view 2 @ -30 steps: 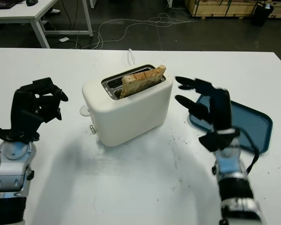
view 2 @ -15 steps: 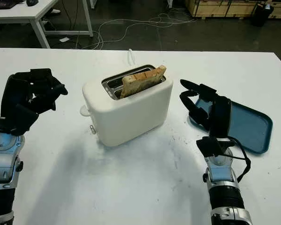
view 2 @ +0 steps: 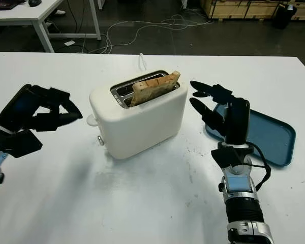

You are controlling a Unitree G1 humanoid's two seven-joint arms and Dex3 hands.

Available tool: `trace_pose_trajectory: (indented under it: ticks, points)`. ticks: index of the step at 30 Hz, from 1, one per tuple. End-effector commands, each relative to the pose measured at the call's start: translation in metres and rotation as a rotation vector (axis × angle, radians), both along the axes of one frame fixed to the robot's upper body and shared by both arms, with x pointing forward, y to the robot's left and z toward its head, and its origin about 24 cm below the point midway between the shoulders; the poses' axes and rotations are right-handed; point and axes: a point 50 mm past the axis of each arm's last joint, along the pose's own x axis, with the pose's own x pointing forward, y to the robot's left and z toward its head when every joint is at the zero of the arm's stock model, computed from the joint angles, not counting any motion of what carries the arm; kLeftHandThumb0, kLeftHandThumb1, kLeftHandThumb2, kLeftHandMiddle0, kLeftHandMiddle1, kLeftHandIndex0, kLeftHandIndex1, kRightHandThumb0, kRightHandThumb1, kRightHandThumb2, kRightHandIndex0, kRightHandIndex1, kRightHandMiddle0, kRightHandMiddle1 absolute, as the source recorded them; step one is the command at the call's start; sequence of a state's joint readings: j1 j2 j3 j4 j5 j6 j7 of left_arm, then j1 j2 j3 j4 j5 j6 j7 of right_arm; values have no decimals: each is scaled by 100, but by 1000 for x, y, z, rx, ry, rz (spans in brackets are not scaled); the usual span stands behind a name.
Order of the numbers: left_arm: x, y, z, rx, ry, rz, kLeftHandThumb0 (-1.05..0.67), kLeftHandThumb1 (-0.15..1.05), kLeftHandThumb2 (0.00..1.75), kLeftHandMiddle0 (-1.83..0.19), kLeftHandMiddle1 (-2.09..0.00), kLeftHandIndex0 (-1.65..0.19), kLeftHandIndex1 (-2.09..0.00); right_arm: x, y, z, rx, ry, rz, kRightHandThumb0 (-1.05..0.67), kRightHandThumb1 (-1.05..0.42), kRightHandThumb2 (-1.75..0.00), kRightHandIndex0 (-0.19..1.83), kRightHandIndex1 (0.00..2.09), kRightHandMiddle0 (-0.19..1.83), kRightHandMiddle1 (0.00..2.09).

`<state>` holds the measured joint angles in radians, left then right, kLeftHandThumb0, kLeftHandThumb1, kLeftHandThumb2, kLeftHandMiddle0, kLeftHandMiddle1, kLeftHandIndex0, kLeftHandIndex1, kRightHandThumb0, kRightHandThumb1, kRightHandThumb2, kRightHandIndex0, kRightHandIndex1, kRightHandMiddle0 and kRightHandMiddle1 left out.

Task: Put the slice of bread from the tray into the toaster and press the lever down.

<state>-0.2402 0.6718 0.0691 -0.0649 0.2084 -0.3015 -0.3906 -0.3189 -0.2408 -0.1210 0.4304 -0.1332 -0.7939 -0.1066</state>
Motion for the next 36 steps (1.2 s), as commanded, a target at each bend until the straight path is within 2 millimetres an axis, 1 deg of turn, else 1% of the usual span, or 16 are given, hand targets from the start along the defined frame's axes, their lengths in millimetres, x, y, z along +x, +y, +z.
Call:
trace_pose_trajectory:
  ticks: [1,4,6,7,8,11,12,17,21,30,36]
  points:
    - [3,-2,8,96,-9,-46,-80,92,5,-122,-121,-123,-8,3,-3,1,-2,16,-20,-39,-92,-6,71,114,107,0]
    - [6,0,14,188,9,-77,-79,91,2,-125,-117,-118,-2,4,-5,-1,-10,39,-35,-40,-92,-9,69,122,106,0]
    - [8,0,17,239,22,-93,-79,92,2,-126,-117,-115,-1,4,-5,-2,-4,44,-44,-40,-92,-11,69,123,107,0]
    - [9,1,19,259,28,-99,-80,92,3,-126,-121,-113,0,5,-5,-3,8,46,-46,-39,-92,-13,72,120,107,0]
    - [10,1,20,272,30,-101,-80,92,4,-124,-127,-111,0,6,-6,-4,27,53,-48,-39,-92,-15,77,112,109,1]
    - [14,2,22,289,14,-103,-82,92,7,-122,-138,-108,0,9,-6,-7,147,98,-31,-38,-92,-15,91,88,112,1]
    - [16,2,22,288,6,-104,-82,92,8,-122,-141,-108,0,9,-6,-7,169,107,-24,-38,-92,-16,93,84,112,1]
    - [21,0,20,307,-35,-110,-81,92,11,-115,-160,-102,0,11,-9,-9,213,139,-11,-40,-92,-17,97,78,113,1]
    - [22,-2,18,322,-42,-121,-82,92,15,-111,-169,-101,0,11,-11,-9,209,144,-21,-41,-92,-17,99,75,113,1]
    - [21,-3,19,306,-47,-132,-83,92,14,-108,-173,-102,-1,10,-12,-10,206,156,-31,-44,-92,-15,101,73,114,1]
    - [19,-3,21,296,-34,-146,-82,92,14,-110,-166,-102,-1,11,-14,-11,167,186,-106,-48,-92,-14,100,75,118,2]
